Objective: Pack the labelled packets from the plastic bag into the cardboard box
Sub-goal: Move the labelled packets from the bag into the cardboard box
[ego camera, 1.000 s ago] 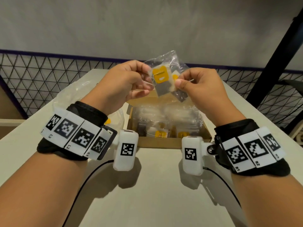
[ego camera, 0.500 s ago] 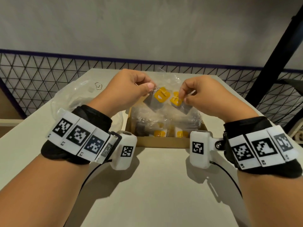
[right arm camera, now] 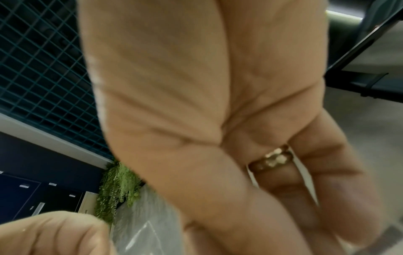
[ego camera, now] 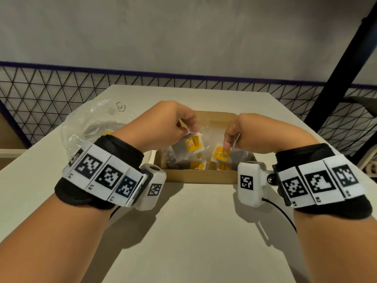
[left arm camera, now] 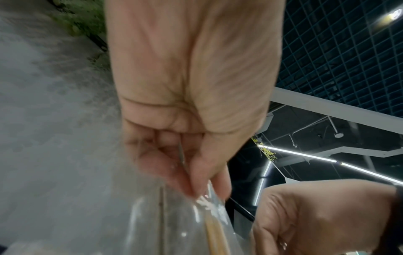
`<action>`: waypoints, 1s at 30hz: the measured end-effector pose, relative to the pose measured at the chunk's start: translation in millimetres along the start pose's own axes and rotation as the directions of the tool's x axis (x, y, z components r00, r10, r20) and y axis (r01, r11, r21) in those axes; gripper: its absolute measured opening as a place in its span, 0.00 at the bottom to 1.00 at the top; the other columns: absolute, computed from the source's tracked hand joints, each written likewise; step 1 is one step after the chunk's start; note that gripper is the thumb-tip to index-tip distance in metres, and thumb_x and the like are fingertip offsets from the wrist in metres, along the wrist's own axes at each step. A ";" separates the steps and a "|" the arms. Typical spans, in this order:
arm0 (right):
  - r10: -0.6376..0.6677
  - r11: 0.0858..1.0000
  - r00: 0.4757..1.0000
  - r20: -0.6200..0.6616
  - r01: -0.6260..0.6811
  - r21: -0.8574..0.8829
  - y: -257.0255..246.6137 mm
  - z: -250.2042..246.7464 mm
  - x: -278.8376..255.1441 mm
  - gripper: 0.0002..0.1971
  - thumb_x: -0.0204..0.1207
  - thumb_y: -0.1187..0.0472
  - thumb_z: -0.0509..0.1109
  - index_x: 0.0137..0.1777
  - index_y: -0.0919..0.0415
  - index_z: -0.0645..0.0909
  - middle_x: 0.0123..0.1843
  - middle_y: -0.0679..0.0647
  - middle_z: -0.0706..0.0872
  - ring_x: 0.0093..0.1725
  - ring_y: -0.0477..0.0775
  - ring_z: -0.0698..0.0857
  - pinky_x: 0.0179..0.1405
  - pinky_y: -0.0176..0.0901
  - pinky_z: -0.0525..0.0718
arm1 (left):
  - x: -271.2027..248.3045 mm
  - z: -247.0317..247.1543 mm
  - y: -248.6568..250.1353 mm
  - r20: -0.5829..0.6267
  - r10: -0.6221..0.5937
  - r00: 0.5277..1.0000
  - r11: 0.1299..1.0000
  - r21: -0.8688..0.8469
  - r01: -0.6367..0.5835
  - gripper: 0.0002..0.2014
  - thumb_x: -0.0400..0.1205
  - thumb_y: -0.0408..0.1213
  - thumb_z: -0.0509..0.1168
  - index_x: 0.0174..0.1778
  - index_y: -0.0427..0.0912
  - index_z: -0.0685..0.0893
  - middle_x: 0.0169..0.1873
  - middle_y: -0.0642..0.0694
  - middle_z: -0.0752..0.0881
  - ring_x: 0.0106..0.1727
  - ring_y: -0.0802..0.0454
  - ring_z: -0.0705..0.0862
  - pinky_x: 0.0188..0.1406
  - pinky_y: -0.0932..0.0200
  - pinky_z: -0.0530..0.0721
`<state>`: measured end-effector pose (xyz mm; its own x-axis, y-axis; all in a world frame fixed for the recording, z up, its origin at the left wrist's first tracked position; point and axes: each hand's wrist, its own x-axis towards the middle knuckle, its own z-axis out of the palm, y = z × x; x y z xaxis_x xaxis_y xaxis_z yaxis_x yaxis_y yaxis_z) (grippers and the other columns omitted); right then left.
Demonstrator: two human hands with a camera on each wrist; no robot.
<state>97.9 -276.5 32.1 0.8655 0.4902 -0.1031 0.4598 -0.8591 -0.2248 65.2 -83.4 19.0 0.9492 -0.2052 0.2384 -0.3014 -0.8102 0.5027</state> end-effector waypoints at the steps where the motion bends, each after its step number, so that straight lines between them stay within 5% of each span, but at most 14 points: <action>1: 0.012 1.000 1.000 0.014 -0.012 -0.008 0.0 1.1 0.4 0.18 0.73 0.76 0.62 0.38 0.52 0.84 0.41 0.44 0.81 0.36 0.40 0.76 0.31 0.29 0.70 | -0.5 0.7 0.2 0.024 0.001 1.000 1.000 0.021 -0.001 0.16 0.80 0.28 0.64 0.37 0.56 0.84 0.43 0.57 0.86 0.41 0.63 0.82 0.39 0.72 0.80; 4: 0.048 0.999 0.999 0.013 -0.048 -0.010 -0.1 2.9 0.7 0.18 0.73 0.75 0.62 0.37 0.51 0.84 0.43 0.45 0.80 0.37 0.41 0.76 0.29 0.31 0.70 | -1.3 4.1 1.7 0.075 0.012 0.997 0.998 0.053 -0.016 0.14 0.80 0.26 0.63 0.44 0.50 0.90 0.51 0.53 0.88 0.51 0.58 0.83 0.52 0.63 0.82; 11: 0.090 0.995 0.990 0.112 -0.085 -0.045 -1.5 6.5 1.1 0.14 0.75 0.70 0.63 0.45 0.55 0.89 0.46 0.47 0.84 0.48 0.49 0.81 0.46 0.39 0.77 | -1.3 11.9 -4.4 0.297 -0.062 0.953 0.983 0.184 0.006 0.16 0.79 0.27 0.64 0.47 0.55 0.89 0.55 0.57 0.85 0.53 0.58 0.82 0.55 0.58 0.83; 16: 0.114 0.993 0.984 0.134 -0.110 -0.035 -3.7 5.3 -0.6 0.14 0.76 0.69 0.63 0.47 0.54 0.88 0.40 0.44 0.82 0.43 0.45 0.79 0.39 0.34 0.76 | -1.6 9.8 -4.6 0.370 -0.162 0.915 0.948 0.317 0.040 0.15 0.80 0.30 0.63 0.53 0.52 0.88 0.48 0.57 0.82 0.49 0.57 0.79 0.43 0.67 0.76; 19: 0.123 0.989 0.978 0.168 -0.108 -0.100 -4.8 6.5 0.5 0.15 0.77 0.69 0.61 0.52 0.56 0.87 0.41 0.43 0.81 0.45 0.47 0.78 0.39 0.33 0.76 | -2.0 9.2 -5.2 0.430 -0.191 0.882 0.950 0.307 0.056 0.18 0.79 0.27 0.61 0.53 0.53 0.88 0.53 0.56 0.85 0.49 0.57 0.82 0.42 0.65 0.81; 24: 0.161 0.963 0.970 0.183 -0.115 -0.243 -6.0 7.8 3.1 0.16 0.79 0.66 0.58 0.60 0.68 0.83 0.62 0.62 0.84 0.63 0.62 0.82 0.62 0.51 0.80 | -1.0 10.6 -5.6 0.390 -0.191 0.901 0.946 0.318 0.062 0.15 0.78 0.31 0.64 0.54 0.52 0.88 0.51 0.55 0.82 0.47 0.57 0.80 0.39 0.68 0.75; 27: 0.176 0.969 0.975 0.135 -0.147 -0.199 -6.2 4.0 3.0 0.16 0.79 0.67 0.57 0.61 0.67 0.83 0.64 0.62 0.83 0.64 0.61 0.81 0.65 0.51 0.79 | -1.6 10.9 -5.0 0.351 -0.189 0.917 0.933 0.355 0.056 0.13 0.76 0.36 0.68 0.54 0.53 0.87 0.49 0.55 0.77 0.51 0.54 0.79 0.43 0.64 0.75; 30: 0.129 0.984 0.982 0.141 -0.110 -0.137 -8.6 2.1 1.3 0.16 0.81 0.67 0.57 0.62 0.61 0.84 0.58 0.50 0.84 0.58 0.52 0.81 0.59 0.42 0.80 | -2.9 9.4 -1.4 0.347 -0.166 0.923 0.947 0.316 0.051 0.08 0.78 0.38 0.66 0.50 0.54 0.87 0.45 0.57 0.76 0.42 0.60 0.77 0.36 0.67 0.73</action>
<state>94.7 -268.1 31.9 0.8810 0.3910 -0.2665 0.3850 -0.9197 -0.0769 63.8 -86.8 9.8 0.9573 -0.2459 -0.1520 -0.2086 -0.9517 0.2254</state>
